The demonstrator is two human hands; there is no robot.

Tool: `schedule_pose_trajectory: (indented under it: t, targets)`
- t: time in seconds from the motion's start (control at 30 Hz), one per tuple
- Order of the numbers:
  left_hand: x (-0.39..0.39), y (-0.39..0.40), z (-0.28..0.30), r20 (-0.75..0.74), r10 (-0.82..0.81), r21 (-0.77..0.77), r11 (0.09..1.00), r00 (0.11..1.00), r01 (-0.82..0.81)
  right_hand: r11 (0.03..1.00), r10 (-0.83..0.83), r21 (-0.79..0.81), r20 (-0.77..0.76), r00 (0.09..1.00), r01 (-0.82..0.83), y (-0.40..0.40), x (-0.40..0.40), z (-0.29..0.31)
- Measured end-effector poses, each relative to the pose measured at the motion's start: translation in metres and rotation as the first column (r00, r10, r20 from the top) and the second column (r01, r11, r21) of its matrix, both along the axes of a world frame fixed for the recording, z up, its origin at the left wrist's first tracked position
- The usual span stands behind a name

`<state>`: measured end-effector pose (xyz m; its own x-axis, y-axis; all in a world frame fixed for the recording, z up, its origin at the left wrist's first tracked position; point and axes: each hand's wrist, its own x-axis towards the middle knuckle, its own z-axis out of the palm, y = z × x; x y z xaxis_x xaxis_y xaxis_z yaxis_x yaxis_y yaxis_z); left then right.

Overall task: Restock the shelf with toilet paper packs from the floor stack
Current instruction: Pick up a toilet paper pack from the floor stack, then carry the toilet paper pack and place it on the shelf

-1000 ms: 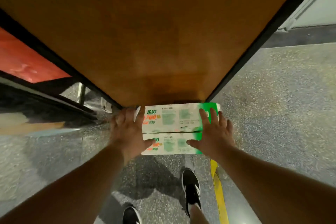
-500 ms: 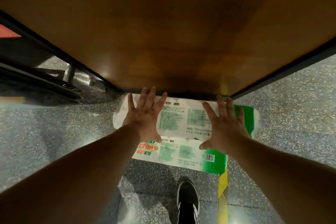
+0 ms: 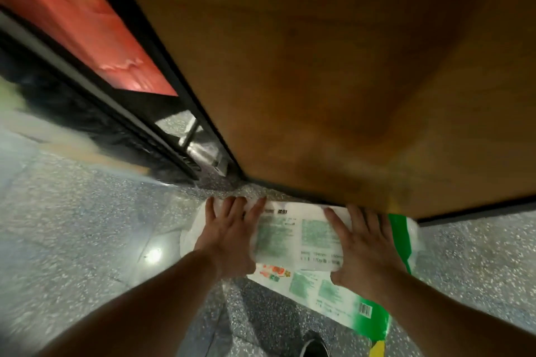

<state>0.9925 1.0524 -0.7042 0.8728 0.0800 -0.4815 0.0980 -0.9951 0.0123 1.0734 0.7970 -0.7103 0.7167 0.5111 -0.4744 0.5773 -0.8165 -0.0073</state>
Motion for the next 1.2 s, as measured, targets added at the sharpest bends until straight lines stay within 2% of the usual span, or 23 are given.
schedule_pose_trajectory:
  t: [0.1, 0.23, 0.4, 0.47, 0.57, 0.73, 0.83, 0.93, 1.07, 1.2]
  targets:
    - [-0.031, 0.045, 0.065, 0.018, 0.082, 0.022, 0.996, 0.996, -0.083, 0.984, 0.069, 0.161, 0.054, 0.996, -0.076, 0.047, -0.003, 0.044]
    - [-0.079, 0.121, 0.159, 0.114, 0.197, 0.098, 0.973, 0.974, -0.209, 0.937, 0.201, 0.264, 0.126, 0.971, -0.228, 0.142, -0.011, 0.128]
    - [-0.165, 0.225, 0.286, 0.258, 0.331, 0.189, 0.904, 0.908, -0.383, 0.876, 0.397, 0.223, 0.169, 0.902, -0.427, 0.279, -0.053, 0.262]
    - [-0.210, 0.264, 0.338, 0.331, 0.367, 0.210, 0.870, 0.869, -0.447, 0.833, 0.457, 0.217, 0.248, 0.854, -0.508, 0.336, -0.084, 0.322]
    - [-0.291, 0.320, 0.424, 0.366, 0.435, 0.252, 0.804, 0.822, -0.538, 0.788, 0.534, 0.245, 0.187, 0.825, -0.565, 0.416, -0.143, 0.404]
    - [-0.447, 0.399, 0.578, 0.421, 0.508, 0.332, 0.684, 0.751, -0.649, 0.602, 0.662, 0.327, 0.305, 0.685, -0.728, 0.536, -0.268, 0.545]
    - [-0.553, 0.428, 0.671, 0.493, 0.569, 0.308, 0.594, 0.659, -0.743, 0.457, 0.722, 0.366, 0.379, 0.578, -0.811, 0.599, -0.361, 0.639]
    - [-0.657, 0.448, 0.741, 0.568, 0.610, 0.273, 0.494, 0.553, -0.826, 0.332, 0.760, 0.397, 0.425, 0.492, -0.856, 0.649, -0.453, 0.711]
    - [-0.781, 0.465, 0.789, 0.625, 0.664, 0.254, 0.325, 0.411, -0.911, 0.174, 0.790, 0.398, 0.489, 0.369, -0.901, 0.706, -0.566, 0.770]
    - [-0.878, 0.482, 0.803, 0.679, 0.662, 0.285, 0.161, 0.318, -0.945, 0.001, 0.778, 0.365, 0.585, 0.230, -0.931, 0.774, -0.662, 0.793]
